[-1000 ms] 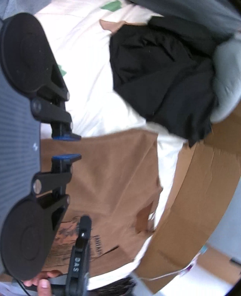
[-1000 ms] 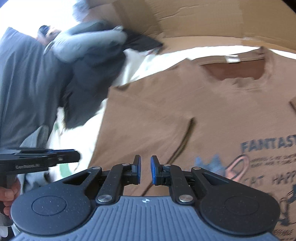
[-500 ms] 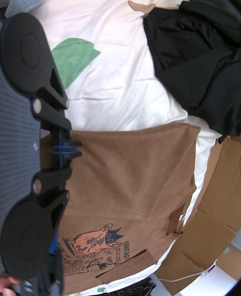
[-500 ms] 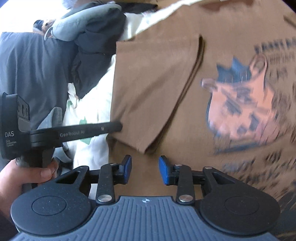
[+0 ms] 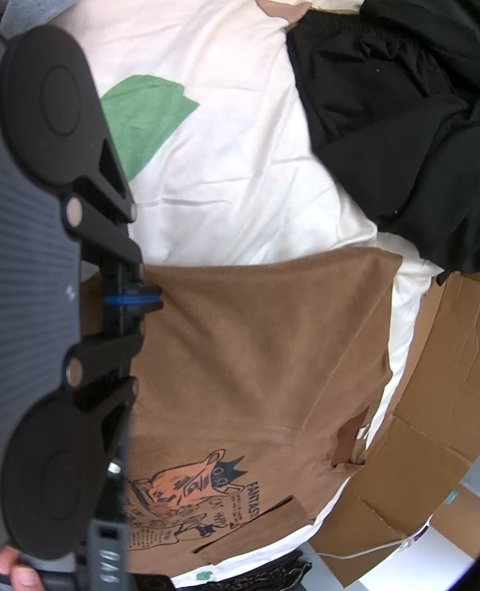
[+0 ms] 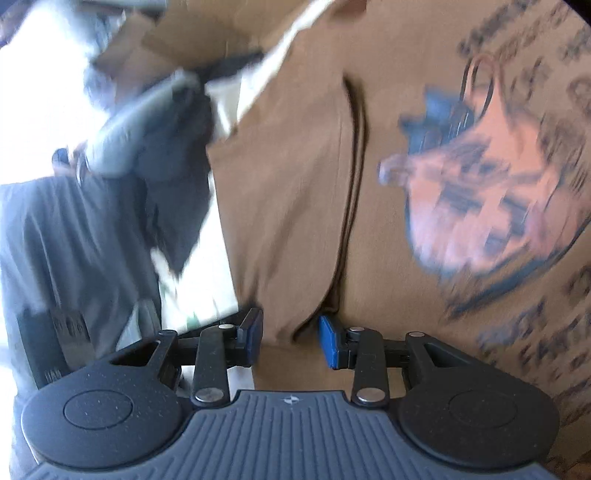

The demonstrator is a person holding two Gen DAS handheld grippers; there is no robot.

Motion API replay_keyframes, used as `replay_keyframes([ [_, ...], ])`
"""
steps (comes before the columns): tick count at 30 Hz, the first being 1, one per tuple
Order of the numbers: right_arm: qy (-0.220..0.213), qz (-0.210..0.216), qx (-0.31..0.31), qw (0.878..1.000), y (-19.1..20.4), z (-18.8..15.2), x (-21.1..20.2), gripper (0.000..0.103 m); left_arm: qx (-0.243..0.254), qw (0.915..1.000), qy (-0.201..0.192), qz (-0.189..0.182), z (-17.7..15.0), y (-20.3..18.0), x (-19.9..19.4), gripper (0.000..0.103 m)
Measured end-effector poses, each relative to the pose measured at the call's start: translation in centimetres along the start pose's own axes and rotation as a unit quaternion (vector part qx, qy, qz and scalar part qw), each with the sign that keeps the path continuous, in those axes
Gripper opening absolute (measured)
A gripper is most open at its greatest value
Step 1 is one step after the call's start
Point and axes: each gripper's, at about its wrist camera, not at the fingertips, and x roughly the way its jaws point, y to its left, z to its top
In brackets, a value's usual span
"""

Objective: Fold clothes

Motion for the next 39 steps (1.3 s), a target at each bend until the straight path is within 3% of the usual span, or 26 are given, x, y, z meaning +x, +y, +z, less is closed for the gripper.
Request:
replay_keyframes([
  [3, 0.012, -0.009, -0.002, 1.000, 0.0, 0.8, 0.9, 0.033, -0.001, 1.0000, -0.003, -0.001, -0.1, -0.1, -0.3, 0.003],
  [4, 0.017, -0.010, -0.006, 1.000, 0.0, 0.9, 1.1, 0.022, -0.002, 1.0000, -0.005, -0.002, -0.1, -0.1, -0.4, 0.003],
  [5, 0.021, -0.012, -0.010, 1.000, 0.1, 1.0, 1.1, 0.002, -0.003, 0.9999, -0.008, -0.006, -0.2, -0.2, -0.6, 0.003],
  [14, 0.019, -0.056, -0.040, 0.997, -0.3, 1.0, -0.2, 0.002, 0.011, 0.9996, -0.007, -0.026, -1.4, -0.9, -1.6, 0.004],
  [19, 0.025, -0.077, -0.067, 0.994, 0.2, 1.6, -0.8, 0.012, 0.014, 0.9997, -0.001, -0.018, -1.9, -0.9, -1.1, 0.005],
  [27, -0.024, -0.109, -0.133, 0.985, 0.2, 6.6, -2.1, 0.017, 0.016, 0.9998, -0.011, -0.008, -1.6, -1.0, -2.1, 0.005],
  [29, -0.031, -0.116, -0.150, 0.981, 0.1, 8.1, -1.8, 0.040, 0.016, 0.9998, -0.013, -0.005, -1.4, -1.1, -2.3, 0.005],
  [30, -0.033, -0.118, -0.158, 0.980, 0.1, 8.8, -1.6, 0.044, 0.017, 0.9997, -0.015, -0.004, -1.4, -1.1, -2.5, 0.005],
  [39, -0.022, -0.119, -0.221, 0.968, 1.2, 12.3, 1.2, 0.043, 0.016, 0.9997, -0.017, -0.011, -1.7, -1.3, -2.1, 0.005],
])
